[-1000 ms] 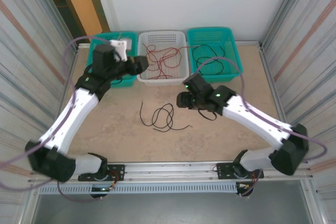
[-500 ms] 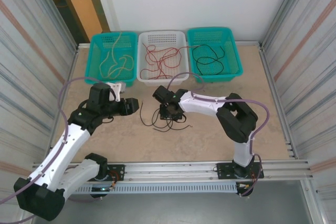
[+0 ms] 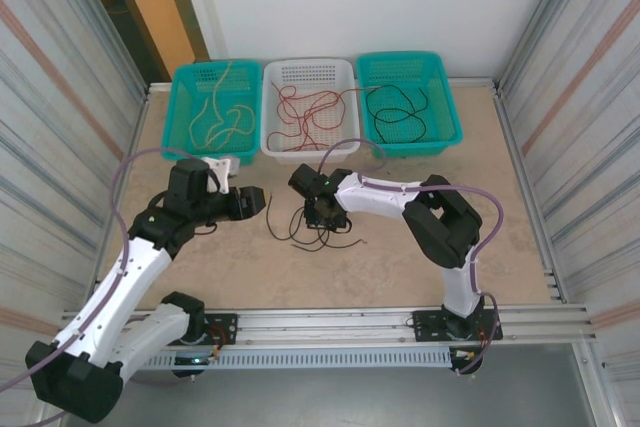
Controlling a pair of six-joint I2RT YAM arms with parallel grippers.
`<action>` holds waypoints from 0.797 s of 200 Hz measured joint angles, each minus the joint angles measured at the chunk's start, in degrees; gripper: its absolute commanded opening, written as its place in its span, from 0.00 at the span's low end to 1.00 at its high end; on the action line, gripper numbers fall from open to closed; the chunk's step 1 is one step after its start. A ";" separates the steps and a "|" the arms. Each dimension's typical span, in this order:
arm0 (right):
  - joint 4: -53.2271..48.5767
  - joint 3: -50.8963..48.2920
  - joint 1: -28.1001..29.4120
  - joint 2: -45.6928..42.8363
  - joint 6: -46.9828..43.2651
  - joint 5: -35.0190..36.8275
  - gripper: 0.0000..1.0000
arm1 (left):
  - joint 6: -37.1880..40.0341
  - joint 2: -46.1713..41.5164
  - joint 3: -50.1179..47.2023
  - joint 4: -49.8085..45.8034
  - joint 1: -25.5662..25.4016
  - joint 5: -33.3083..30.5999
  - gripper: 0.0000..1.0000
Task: Untangle the cables
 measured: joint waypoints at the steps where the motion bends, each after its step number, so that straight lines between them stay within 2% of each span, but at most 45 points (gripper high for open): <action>1: 0.00 0.00 0.00 0.02 -0.04 0.00 0.00 | -0.02 0.04 0.00 0.02 0.00 0.00 0.54; 53: -0.39 -1.62 0.74 -3.15 -1.68 2.51 0.00 | -1.14 1.11 0.31 3.30 0.00 0.55 0.54; 89: -0.46 -1.75 3.37 -15.26 -5.51 5.53 0.00 | -1.57 1.20 0.22 5.70 0.00 0.92 0.54; 127: 0.26 0.96 8.55 -28.57 -11.23 10.51 0.00 | -2.05 1.44 0.07 8.31 -0.09 2.21 0.54; 159: 3.65 2.10 10.27 -35.95 -15.78 10.25 0.00 | -1.99 2.86 0.11 11.28 -2.45 3.30 0.58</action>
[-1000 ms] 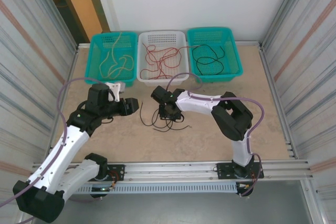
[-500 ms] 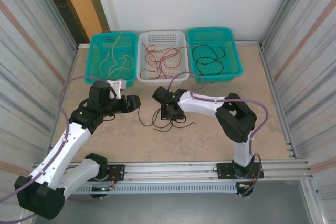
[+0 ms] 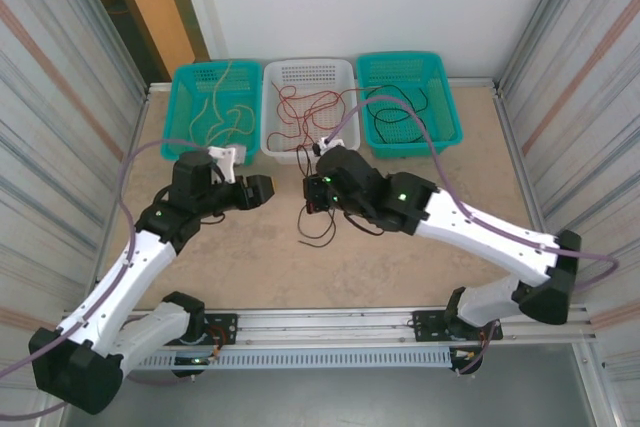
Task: Untangle the cables
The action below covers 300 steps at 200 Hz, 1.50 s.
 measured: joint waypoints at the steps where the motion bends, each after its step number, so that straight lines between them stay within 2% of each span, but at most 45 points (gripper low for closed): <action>1: 0.09 0.00 0.00 -0.13 -0.09 0.00 0.00 | 0.00 0.02 0.00 0.07 -0.07 0.02 0.58; 43: 2.86 2.34 -0.02 -4.94 -3.89 -2.58 0.00 | 0.42 3.06 1.25 5.44 -6.82 1.88 0.61; 77: 4.15 3.45 -0.02 -6.32 -5.42 -4.68 0.00 | 1.75 6.16 4.85 8.59 -10.80 2.78 0.60; 88: 4.31 3.45 -0.02 -6.93 -5.66 -5.16 0.00 | 2.01 7.39 6.10 9.44 -11.21 2.80 0.57; 114: 4.48 3.43 -0.02 -8.66 -5.70 -6.19 0.00 | 2.54 9.84 7.89 10.99 -11.45 2.56 0.40; 183: 7.80 0.20 -0.22 -17.35 -5.62 -7.54 0.00 | 3.21 15.96 11.80 12.09 -11.47 2.01 0.41; 217: 8.52 -1.16 -2.54 -19.37 -4.94 -9.44 0.00 | 2.89 16.76 13.62 14.60 -11.80 3.63 0.52; 250: 9.07 -2.25 -5.42 -19.87 -3.72 -11.82 0.00 | 1.38 16.44 13.66 18.56 -11.39 7.54 0.53; 274: 9.22 -2.99 -7.15 -20.92 -2.73 -13.31 0.00 | -2.14 15.85 13.66 23.10 -9.35 11.82 0.67; 300: 9.99 -3.26 -8.63 -21.51 -2.27 -14.56 0.00 | -6.99 15.61 13.44 30.77 -8.07 16.63 0.71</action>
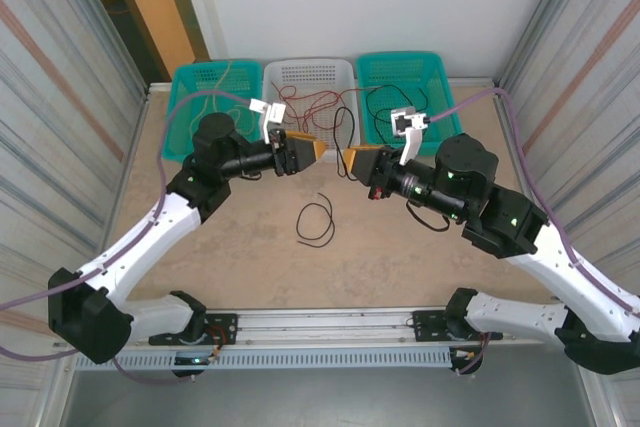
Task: Untangle the cables
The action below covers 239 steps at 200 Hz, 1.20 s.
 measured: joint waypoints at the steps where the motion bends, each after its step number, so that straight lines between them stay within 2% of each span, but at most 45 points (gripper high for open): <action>1: 0.04 -0.02 -0.02 0.00 0.02 -0.07 0.00 | -0.28 0.02 -0.02 0.46 0.00 0.31 0.71; 27: 0.79 -0.37 -0.52 -0.02 0.44 -0.94 0.00 | -3.54 0.87 -0.72 5.64 -0.50 3.50 0.72; 79: 1.14 -0.52 -0.70 -0.02 1.22 -2.21 0.00 | -4.70 2.69 -0.74 7.96 -2.38 5.99 0.68; 98: 1.75 -0.87 -0.96 -0.07 1.27 -2.25 0.00 | -5.44 2.97 -0.74 9.05 -2.36 6.73 0.56; 125: 2.08 -1.79 -1.05 -0.24 1.27 -2.38 0.00 | -5.29 3.10 -0.70 9.42 -2.36 6.88 0.18; 143: 2.08 -2.89 -1.70 -0.79 1.46 -2.43 0.00 | -4.22 2.97 -0.59 7.76 -2.36 6.19 0.00; 213: 0.26 -9.09 -8.09 -2.95 4.04 -2.64 0.00 | 4.74 -1.20 3.10 -6.19 -0.09 0.55 0.00; 222: -0.46 -10.05 -9.18 -3.08 4.33 -2.64 0.09 | 6.45 -1.95 4.07 -8.04 0.07 -0.04 0.00; 239: -1.64 -11.93 -10.93 -3.15 5.20 -2.75 0.39 | 9.62 -3.52 5.16 -11.26 0.07 -0.74 0.00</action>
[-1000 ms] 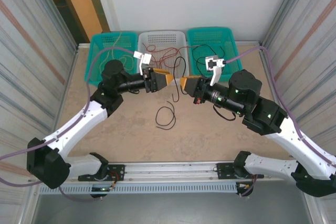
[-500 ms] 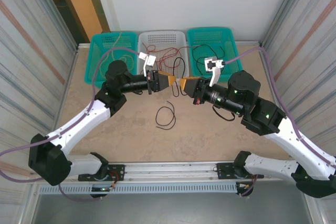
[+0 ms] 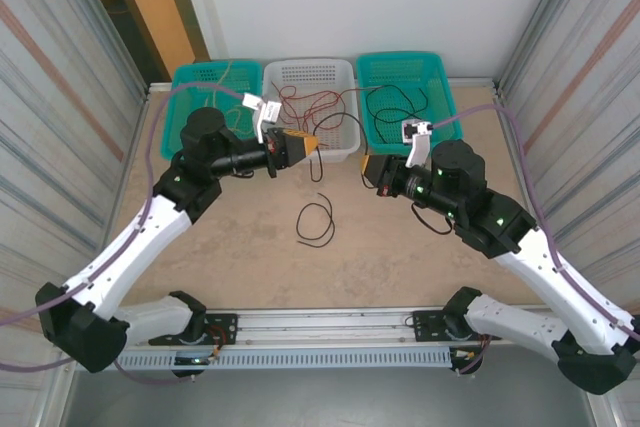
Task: Untangle the cables
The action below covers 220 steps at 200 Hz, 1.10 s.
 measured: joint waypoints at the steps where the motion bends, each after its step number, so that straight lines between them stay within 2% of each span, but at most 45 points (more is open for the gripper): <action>1: -0.07 -0.04 -0.07 0.00 -0.02 -0.02 0.40 | 0.28 -0.13 0.07 -0.24 0.00 0.00 0.00; 7: -1.27 -0.48 -0.55 0.11 0.26 0.42 0.46 | 1.53 -0.68 0.35 -1.62 -0.02 -0.09 0.00; 13: -2.69 -0.59 -0.87 0.33 0.35 1.03 0.58 | 2.99 -1.18 0.83 -3.30 -0.02 -0.31 0.00; 39: -10.54 0.24 -1.31 2.03 -1.22 5.68 0.69 | 9.27 -1.95 4.20 -11.15 -0.02 -1.73 0.00; 77: -16.00 5.09 0.44 2.56 -6.82 5.53 0.74 | 17.55 -1.92 8.74 -22.05 0.00 -3.23 0.00; 114: -16.61 15.45 6.14 7.28 -12.81 3.72 0.74 | 22.51 -1.16 11.45 -29.27 0.00 -3.32 0.00; 152: -16.85 17.81 7.96 11.91 -16.02 3.02 0.69 | 25.99 -0.74 13.16 -33.99 0.00 -3.41 0.00; 175: -17.07 18.01 7.69 12.55 -16.87 1.92 0.53 | 27.36 -0.68 13.79 -35.67 0.00 -3.37 0.00; 192: -17.44 19.37 7.50 13.33 -17.68 0.87 0.48 | 27.91 -0.68 13.88 -36.44 0.00 -3.34 0.00; 220: -17.53 21.62 7.41 15.17 -18.43 0.15 0.32 | 28.35 -0.68 14.01 -37.20 0.00 -2.95 0.00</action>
